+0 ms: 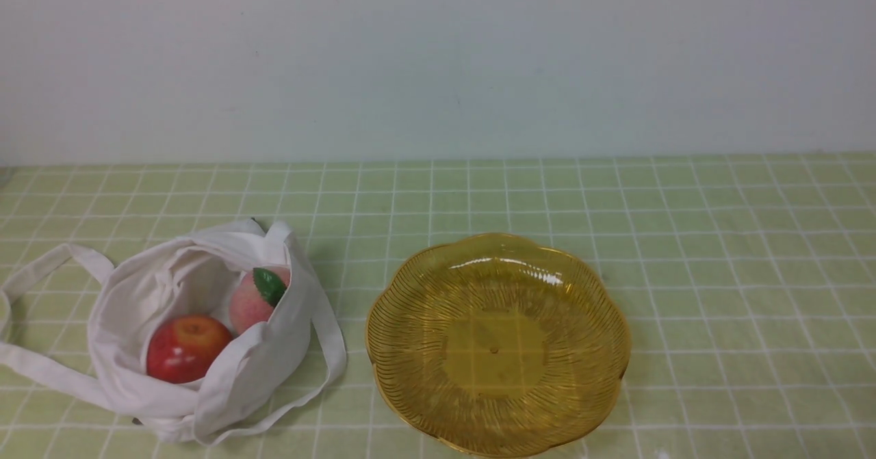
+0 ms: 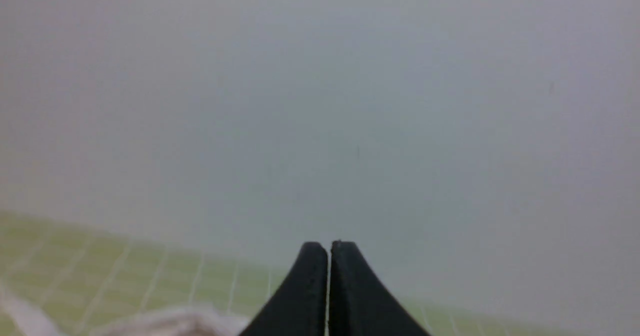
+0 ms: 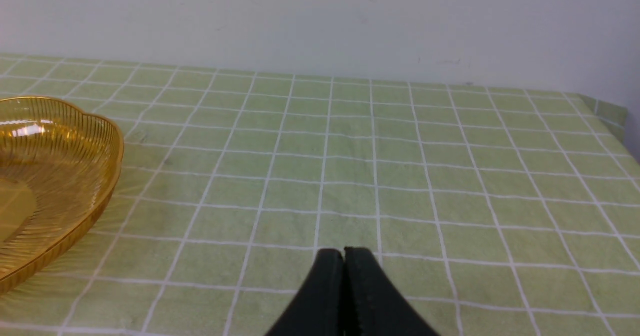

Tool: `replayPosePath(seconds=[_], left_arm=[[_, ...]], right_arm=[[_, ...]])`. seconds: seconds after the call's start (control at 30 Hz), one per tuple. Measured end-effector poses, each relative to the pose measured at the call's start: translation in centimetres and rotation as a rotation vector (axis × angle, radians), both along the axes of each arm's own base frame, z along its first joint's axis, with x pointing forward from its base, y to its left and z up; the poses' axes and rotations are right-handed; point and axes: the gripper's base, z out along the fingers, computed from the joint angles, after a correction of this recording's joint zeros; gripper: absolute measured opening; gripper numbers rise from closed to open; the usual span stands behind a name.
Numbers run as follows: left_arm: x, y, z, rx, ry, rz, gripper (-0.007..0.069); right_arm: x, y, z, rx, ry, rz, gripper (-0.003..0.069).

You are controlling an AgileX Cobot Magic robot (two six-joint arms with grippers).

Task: Take the fruit out of the bag on the green coffee tablecloth and place them on the plate.
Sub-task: 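Reach into the white bag and grasp the apple with the left gripper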

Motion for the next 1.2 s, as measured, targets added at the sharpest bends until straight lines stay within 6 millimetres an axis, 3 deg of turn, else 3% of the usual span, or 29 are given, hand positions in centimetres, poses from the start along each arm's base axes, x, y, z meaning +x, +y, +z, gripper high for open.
replayPosePath(seconds=[0.1, 0.3, 0.5, 0.67, 0.83, 1.0, 1.03, 1.07, 1.2], left_arm=[[3.1, -0.8, 1.0, 0.033, 0.303, -0.087, -0.0008], [9.9, -1.4, 0.2, 0.168, 0.637, -0.210, -0.0008], [15.1, -1.7, -2.2, 0.311, 0.796, -0.338, -0.0008], [17.9, -1.8, -3.7, 0.390, 0.829, -0.401, -0.0005], [19.7, -1.7, -5.2, 0.439, 0.814, -0.409, 0.0052], [21.7, -1.5, -6.8, 0.448, 0.774, -0.362, 0.0262], [21.7, -1.5, -6.8, 0.447, 0.774, -0.362, 0.0262], [22.4, -1.5, -7.3, 0.429, 0.763, -0.343, 0.0351], [23.4, -1.6, -8.6, 0.395, 0.771, -0.325, 0.0474]], right_arm=[[0.0, 0.0, 0.0, 0.000, 0.000, 0.000, -0.0013], [0.0, 0.0, 0.0, 0.000, 0.000, 0.000, -0.0013], [0.0, 0.0, 0.0, 0.000, 0.000, 0.000, -0.0013], [0.0, 0.0, 0.0, 0.000, 0.000, 0.000, -0.0013], [0.0, 0.0, 0.0, 0.000, 0.000, 0.000, -0.0013], [0.0, 0.0, 0.0, 0.000, 0.000, 0.000, -0.0013], [0.0, 0.0, 0.0, 0.000, 0.000, 0.000, -0.0013], [0.0, 0.0, 0.0, 0.000, 0.000, 0.000, -0.0013], [0.0, 0.0, 0.0, 0.000, 0.000, 0.000, -0.0013]])
